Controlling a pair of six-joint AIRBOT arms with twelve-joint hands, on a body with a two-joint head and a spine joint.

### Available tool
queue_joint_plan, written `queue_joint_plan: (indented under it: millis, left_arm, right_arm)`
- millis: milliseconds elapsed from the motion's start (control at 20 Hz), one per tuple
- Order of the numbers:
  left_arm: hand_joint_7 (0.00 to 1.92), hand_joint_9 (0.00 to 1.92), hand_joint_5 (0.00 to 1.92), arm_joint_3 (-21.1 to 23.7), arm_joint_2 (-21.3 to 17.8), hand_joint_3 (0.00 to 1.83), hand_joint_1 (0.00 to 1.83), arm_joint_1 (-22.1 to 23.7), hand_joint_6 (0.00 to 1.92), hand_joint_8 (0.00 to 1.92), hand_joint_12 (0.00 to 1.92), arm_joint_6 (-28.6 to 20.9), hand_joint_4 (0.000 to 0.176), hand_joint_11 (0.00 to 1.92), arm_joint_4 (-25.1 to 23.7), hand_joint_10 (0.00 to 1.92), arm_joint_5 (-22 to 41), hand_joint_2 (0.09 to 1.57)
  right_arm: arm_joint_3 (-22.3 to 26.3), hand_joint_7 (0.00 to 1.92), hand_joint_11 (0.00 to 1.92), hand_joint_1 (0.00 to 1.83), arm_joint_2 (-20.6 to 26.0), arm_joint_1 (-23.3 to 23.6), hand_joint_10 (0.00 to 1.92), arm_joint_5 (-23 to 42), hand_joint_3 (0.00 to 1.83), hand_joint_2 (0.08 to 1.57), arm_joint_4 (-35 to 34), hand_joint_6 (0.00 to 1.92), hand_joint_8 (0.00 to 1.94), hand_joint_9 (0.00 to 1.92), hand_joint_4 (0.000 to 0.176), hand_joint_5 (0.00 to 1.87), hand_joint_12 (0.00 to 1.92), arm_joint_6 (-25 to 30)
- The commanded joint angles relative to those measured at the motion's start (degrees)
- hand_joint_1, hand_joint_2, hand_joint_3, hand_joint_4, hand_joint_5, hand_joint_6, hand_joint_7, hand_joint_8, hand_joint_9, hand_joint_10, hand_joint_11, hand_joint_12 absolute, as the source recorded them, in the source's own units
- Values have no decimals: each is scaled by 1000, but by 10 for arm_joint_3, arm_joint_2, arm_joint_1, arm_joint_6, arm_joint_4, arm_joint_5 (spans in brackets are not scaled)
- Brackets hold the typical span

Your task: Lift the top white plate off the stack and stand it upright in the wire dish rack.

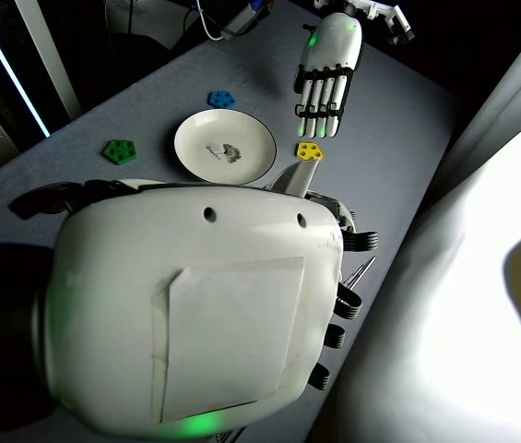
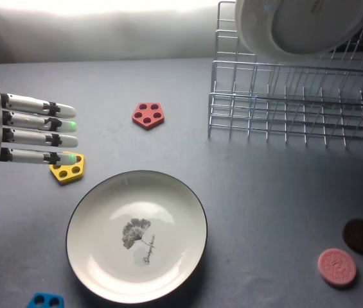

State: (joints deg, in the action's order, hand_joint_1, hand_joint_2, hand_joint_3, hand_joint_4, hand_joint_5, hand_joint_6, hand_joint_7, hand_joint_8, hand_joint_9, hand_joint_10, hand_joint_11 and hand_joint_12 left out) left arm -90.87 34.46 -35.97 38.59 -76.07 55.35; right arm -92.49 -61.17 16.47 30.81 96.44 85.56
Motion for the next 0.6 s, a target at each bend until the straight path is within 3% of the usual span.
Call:
queue_joint_plan:
  millis: [0,350,550]
  left_arm:
    - [17,29,20,0,-7,0,251,11,5,4,16,3,0,59,34,6,26,964]
    - [35,43,39,-1,-7,0,228,11,8,8,18,3,0,65,34,8,26,966]
    - [9,23,12,0,-7,2,230,11,0,0,11,3,0,49,34,0,27,972]
  right_arm:
    - [-6,1118,1051,1500,10,6,578,-9,0,1037,-49,977,539,1183,0,950,1251,11]
    - [-23,1145,1061,1501,3,-15,503,-12,0,1029,-72,944,489,1231,0,964,1240,11]
    - [-35,1099,1049,1500,-4,-25,548,-11,1,1038,-86,980,567,1208,0,940,1259,8]
